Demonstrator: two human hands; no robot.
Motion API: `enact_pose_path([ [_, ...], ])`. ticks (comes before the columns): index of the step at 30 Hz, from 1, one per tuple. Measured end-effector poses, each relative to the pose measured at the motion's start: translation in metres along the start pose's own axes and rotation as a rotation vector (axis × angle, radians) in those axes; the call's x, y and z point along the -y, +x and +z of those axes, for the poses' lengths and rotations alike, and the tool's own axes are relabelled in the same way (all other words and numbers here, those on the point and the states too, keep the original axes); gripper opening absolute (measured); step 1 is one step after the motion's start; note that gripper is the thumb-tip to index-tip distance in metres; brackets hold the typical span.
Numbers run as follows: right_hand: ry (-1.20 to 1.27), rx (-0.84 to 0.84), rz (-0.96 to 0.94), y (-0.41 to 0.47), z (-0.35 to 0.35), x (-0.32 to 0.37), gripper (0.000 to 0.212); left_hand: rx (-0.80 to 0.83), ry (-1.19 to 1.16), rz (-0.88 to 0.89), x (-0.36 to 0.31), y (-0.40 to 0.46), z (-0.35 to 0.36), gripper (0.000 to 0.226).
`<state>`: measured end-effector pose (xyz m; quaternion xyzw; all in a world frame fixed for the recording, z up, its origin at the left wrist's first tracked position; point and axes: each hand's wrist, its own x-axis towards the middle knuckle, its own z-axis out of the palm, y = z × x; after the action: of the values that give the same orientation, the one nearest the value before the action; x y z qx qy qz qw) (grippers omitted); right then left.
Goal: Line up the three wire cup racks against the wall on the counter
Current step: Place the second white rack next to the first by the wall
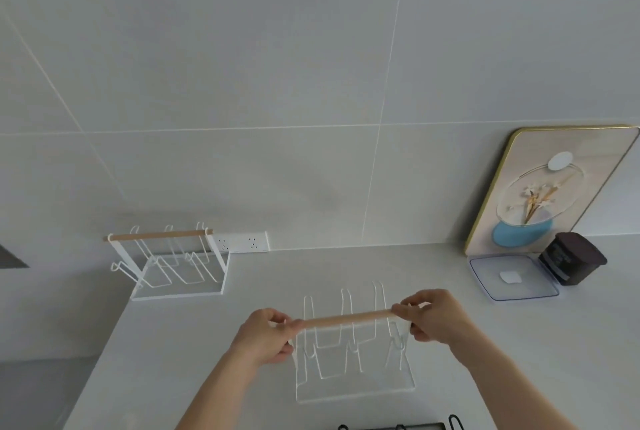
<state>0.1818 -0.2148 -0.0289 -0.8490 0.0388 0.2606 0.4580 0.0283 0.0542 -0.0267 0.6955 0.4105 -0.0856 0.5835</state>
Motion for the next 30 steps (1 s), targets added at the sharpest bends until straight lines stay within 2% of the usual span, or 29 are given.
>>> enact_pose_path([
  [5,0.016,-0.004,-0.057,0.026,0.048,0.042,0.024,-0.13,-0.071,0.029,-0.005,0.028,-0.047,0.039],
  [9,0.032,-0.024,-0.074,0.052,0.09,0.071,0.025,-0.23,-0.097,0.046,-0.013,0.055,-0.081,0.031],
  [12,0.052,-0.044,-0.083,0.074,0.116,0.085,0.03,-0.25,-0.157,0.061,-0.019,0.079,-0.099,0.024],
  [15,0.075,-0.053,-0.073,0.09,0.136,0.101,0.021,-0.243,-0.182,0.066,-0.026,0.105,-0.114,0.018],
  [24,0.155,-0.083,-0.043,0.124,0.17,0.121,0.017,-0.178,-0.098,0.065,-0.048,0.148,-0.131,0.034],
  [30,0.16,-0.069,-0.078,0.133,0.179,0.122,0.006,-0.155,-0.099,0.022,-0.041,0.164,-0.129,0.066],
])
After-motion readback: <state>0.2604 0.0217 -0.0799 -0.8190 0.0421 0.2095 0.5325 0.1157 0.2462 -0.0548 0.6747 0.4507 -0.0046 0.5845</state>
